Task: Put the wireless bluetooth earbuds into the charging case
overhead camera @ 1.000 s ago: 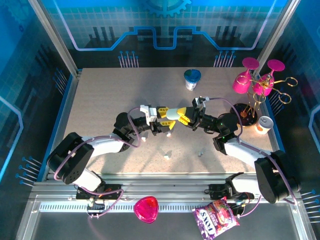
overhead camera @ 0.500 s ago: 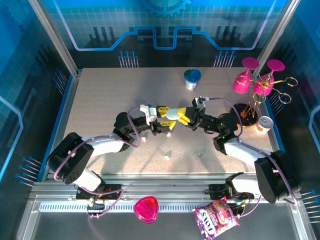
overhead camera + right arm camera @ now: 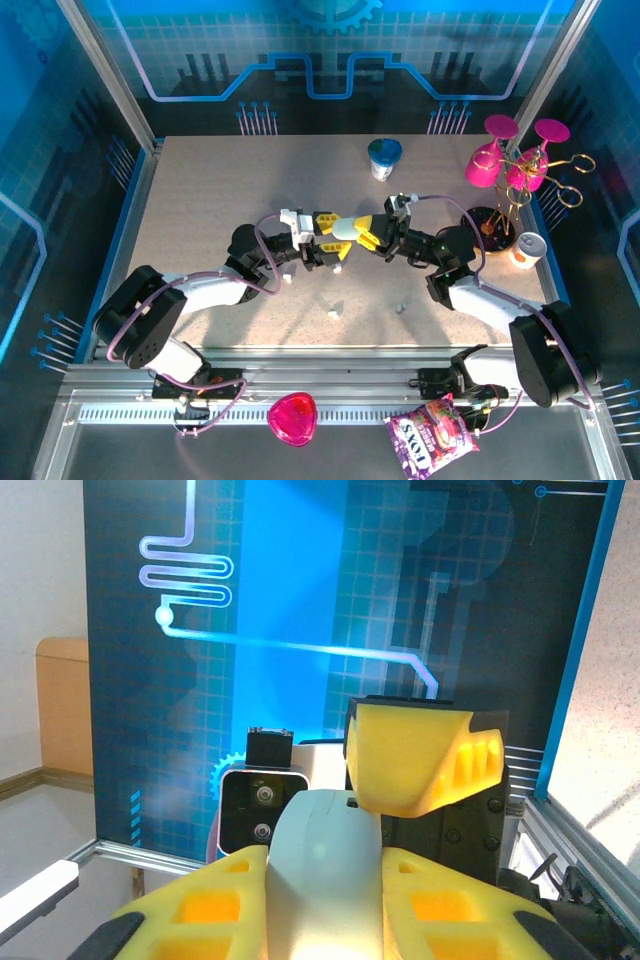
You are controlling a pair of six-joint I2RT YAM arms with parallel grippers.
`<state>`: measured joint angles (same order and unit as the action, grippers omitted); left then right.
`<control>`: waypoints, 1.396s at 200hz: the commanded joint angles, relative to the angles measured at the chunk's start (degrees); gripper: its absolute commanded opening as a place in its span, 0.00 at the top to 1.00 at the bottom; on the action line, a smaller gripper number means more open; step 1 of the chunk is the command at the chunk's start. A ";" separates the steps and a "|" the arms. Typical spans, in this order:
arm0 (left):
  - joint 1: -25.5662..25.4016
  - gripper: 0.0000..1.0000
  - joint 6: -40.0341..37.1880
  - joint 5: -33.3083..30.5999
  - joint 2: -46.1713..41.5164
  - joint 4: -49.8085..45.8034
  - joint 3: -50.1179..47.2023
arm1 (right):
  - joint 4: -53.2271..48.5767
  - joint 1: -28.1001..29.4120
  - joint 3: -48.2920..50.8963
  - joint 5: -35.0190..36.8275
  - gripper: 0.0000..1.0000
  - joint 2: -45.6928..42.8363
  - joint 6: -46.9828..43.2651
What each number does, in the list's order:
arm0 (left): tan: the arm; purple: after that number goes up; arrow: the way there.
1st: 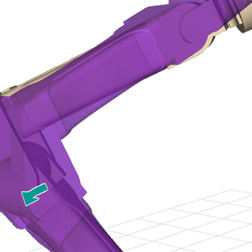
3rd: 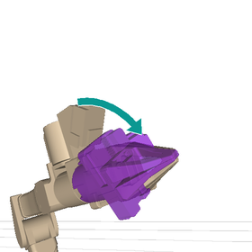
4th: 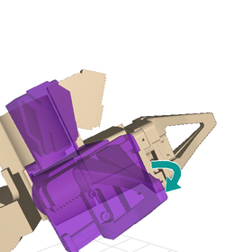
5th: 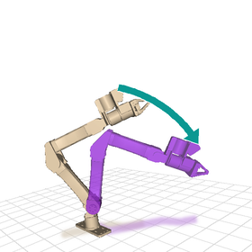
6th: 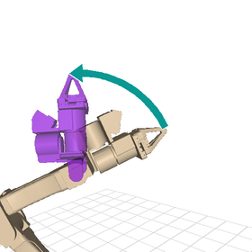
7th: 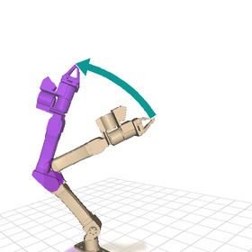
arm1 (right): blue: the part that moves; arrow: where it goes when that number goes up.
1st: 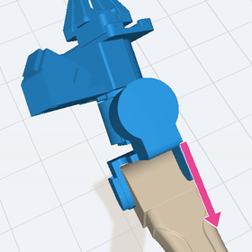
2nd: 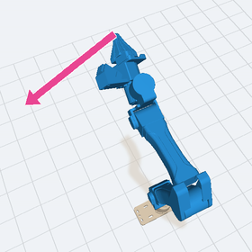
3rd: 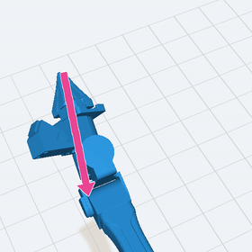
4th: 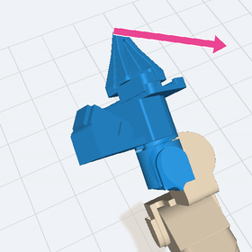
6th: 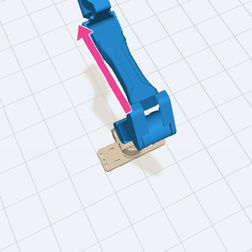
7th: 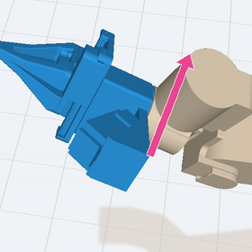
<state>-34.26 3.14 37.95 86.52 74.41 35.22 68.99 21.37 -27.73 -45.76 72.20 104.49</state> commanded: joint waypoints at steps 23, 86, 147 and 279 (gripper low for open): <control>-0.35 0.60 0.83 2.55 -1.75 1.88 1.47 | -1.12 0.21 0.35 0.85 0.77 -1.07 -1.41; -0.34 0.73 2.17 2.70 -1.53 2.28 1.28 | -3.12 -0.31 0.74 1.62 0.41 -2.73 -3.27; -0.01 0.73 4.53 0.96 -5.03 -1.66 -1.74 | -43.15 -2.73 -5.08 3.11 0.13 -16.19 -34.13; 0.08 0.72 13.73 0.01 -13.63 -12.87 -7.22 | -92.62 11.35 -30.49 23.04 0.05 -18.47 -106.65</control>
<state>-34.28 15.18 37.17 75.33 62.65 28.60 -17.93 30.70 -54.68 -25.89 51.20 8.91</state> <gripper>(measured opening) 0.330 0.946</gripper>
